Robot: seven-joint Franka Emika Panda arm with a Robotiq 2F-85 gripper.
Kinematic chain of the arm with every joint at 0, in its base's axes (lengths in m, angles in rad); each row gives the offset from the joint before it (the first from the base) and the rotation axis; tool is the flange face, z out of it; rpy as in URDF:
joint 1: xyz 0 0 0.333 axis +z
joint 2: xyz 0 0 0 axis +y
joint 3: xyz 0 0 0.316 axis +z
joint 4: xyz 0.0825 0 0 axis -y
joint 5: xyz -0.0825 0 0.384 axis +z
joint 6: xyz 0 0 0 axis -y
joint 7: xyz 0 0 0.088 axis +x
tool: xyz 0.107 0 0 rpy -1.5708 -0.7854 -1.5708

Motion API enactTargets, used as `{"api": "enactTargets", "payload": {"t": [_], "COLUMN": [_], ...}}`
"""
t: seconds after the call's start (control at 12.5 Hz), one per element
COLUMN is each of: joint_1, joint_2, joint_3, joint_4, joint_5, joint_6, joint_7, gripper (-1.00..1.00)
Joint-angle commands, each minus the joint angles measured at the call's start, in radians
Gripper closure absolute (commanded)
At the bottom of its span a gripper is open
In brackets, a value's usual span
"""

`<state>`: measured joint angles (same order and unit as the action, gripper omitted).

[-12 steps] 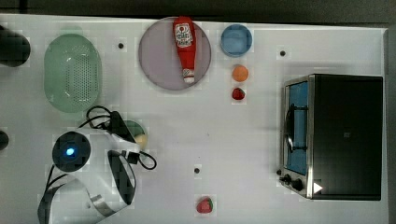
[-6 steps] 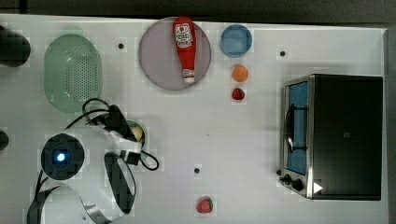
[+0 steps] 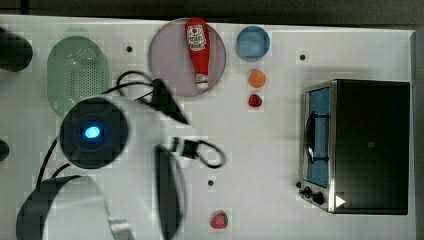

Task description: Pick Banana and place it in mug.

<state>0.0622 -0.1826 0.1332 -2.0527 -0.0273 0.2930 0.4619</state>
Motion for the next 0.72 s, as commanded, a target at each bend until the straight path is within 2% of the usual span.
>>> {"api": "enactTargets", "payload": {"t": [0.08,0.24,0.4,0.72], "joint_1": [-0.026,-0.026,-0.028,-0.027], "joint_2": [-0.11,-0.128,-0.13,-0.124], "joint_3": [-0.134,-0.193,-0.236,-0.23], "joint_4": [0.073,0.081,0.081,0.083], "joint_5": [0.021,0.021,0.018,-0.007], "joint_6": [-0.13,-0.152,-0.161,-0.18], "joint_7": [-0.247,-0.357,-0.383,-0.379], "gripper": [-1.0,-1.0,-1.0,-1.0]}}
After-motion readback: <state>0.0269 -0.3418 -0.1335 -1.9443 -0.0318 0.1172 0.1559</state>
